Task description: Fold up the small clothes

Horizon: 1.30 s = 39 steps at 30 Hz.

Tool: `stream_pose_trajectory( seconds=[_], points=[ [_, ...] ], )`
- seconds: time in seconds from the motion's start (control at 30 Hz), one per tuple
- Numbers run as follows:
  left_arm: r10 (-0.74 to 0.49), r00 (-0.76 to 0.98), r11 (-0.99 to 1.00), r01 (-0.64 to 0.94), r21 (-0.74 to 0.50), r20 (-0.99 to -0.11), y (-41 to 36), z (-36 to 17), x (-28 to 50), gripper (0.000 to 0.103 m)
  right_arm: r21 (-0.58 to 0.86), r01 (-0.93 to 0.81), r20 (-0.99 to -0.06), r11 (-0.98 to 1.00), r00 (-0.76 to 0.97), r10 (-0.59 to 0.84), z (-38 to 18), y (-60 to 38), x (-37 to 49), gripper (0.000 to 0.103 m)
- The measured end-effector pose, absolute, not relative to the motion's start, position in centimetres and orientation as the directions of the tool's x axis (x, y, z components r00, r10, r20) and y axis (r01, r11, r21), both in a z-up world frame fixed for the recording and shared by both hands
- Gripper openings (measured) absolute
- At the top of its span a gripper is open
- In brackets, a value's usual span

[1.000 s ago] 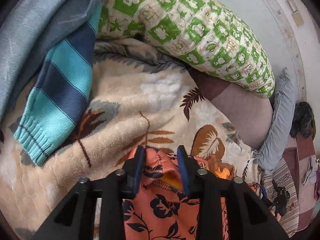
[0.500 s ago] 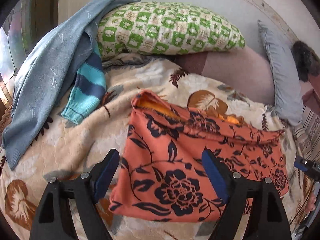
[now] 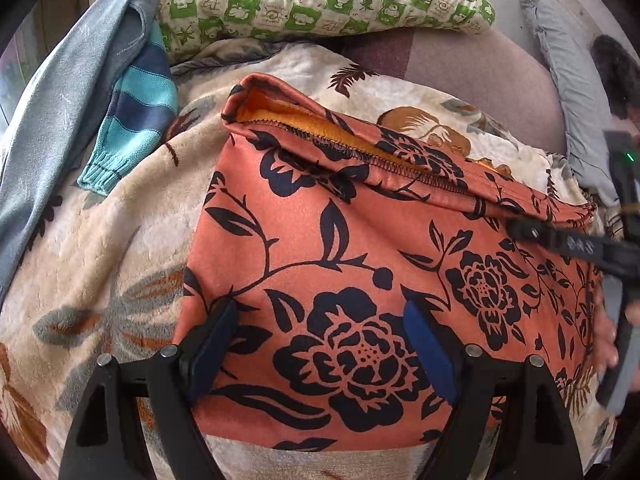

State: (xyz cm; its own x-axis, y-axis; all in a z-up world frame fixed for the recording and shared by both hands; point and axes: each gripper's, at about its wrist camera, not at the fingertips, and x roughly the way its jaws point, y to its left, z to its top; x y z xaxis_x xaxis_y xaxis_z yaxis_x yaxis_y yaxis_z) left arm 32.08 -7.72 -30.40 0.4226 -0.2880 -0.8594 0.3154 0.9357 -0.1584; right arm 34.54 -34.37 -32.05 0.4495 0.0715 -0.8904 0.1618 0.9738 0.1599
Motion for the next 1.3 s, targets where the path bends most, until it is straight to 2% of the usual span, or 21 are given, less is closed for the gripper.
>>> stream_pose_trajectory(
  seconds=[0.13,0.27,0.33,0.43,0.57,0.6,0.63,0.7,0.73,0.9,1.03,1.13,1.3],
  points=[
    [-0.318,0.404,0.930,0.307,-0.200,-0.858,-7.4,-30.2,32.6,0.087,0.179,0.269,-0.891,0.947,0.452,0.040,-32.5,-36.8,41.5,0.055],
    [-0.341,0.421,0.932,0.271,-0.242,-0.841,-6.1,-29.2,33.0,0.087,0.283,0.335,-0.830,0.899,0.556,0.054,-29.3,-38.6,42.3,0.055],
    [-0.303,0.458,0.947,0.243,-0.210,-0.836,-5.3,-28.5,33.1,0.087,0.319,0.305,-0.807,0.897,0.584,0.089,-27.7,-38.1,41.0,0.055],
    [-0.236,0.493,0.968,0.194,-0.158,-0.837,-4.0,-28.0,32.9,0.087,0.276,0.242,-0.813,0.930,0.576,0.092,-26.2,-36.3,38.3,0.055],
    [-0.142,0.486,0.984,0.166,-0.068,-0.862,-3.2,-28.9,32.8,0.087,0.306,0.180,-0.820,0.935,0.548,0.162,-25.6,-34.2,36.2,0.054],
    [-0.127,0.487,0.985,0.164,-0.052,-0.864,-3.2,-29.3,32.7,0.087,0.304,0.160,-0.821,0.939,0.545,0.172,-25.6,-33.2,36.5,0.047],
    [-0.121,0.473,0.984,0.174,-0.042,-0.873,-3.2,-29.8,32.7,0.087,0.303,0.138,-0.824,0.943,0.536,0.186,-25.9,-31.9,37.2,0.034],
    [-0.127,0.433,0.981,0.188,-0.048,-0.892,-3.2,-30.9,32.6,0.087,0.306,0.107,-0.837,0.946,0.504,0.213,-26.8,-29.2,39.1,0.029],
    [-0.136,0.436,0.981,0.184,-0.059,-0.890,-3.0,-31.0,32.6,0.087,0.296,0.100,-0.849,0.950,0.483,0.214,-27.6,-27.9,40.3,0.023],
    [-0.130,0.443,0.977,0.208,-0.040,-0.887,-2.9,-30.9,33.4,0.087,0.261,0.180,-0.894,0.948,0.417,0.167,-32.7,-25.8,46.9,0.021],
    [-0.145,0.418,0.976,0.212,-0.059,-0.897,-2.5,-30.7,34.1,0.087,0.308,0.270,-0.878,0.912,0.450,0.163,-32.4,-27.7,49.3,0.021],
    [-0.128,0.429,0.977,0.208,-0.041,-0.894,-2.0,-30.2,34.4,0.087,0.408,0.253,-0.821,0.877,0.522,0.231,-30.2,-29.7,46.8,0.021],
    [-0.130,0.451,0.984,0.169,-0.059,-0.883,-0.3,-29.2,33.4,0.087,0.370,0.169,-0.821,0.913,0.520,0.237,-26.6,-31.5,37.7,0.024]
  ],
)
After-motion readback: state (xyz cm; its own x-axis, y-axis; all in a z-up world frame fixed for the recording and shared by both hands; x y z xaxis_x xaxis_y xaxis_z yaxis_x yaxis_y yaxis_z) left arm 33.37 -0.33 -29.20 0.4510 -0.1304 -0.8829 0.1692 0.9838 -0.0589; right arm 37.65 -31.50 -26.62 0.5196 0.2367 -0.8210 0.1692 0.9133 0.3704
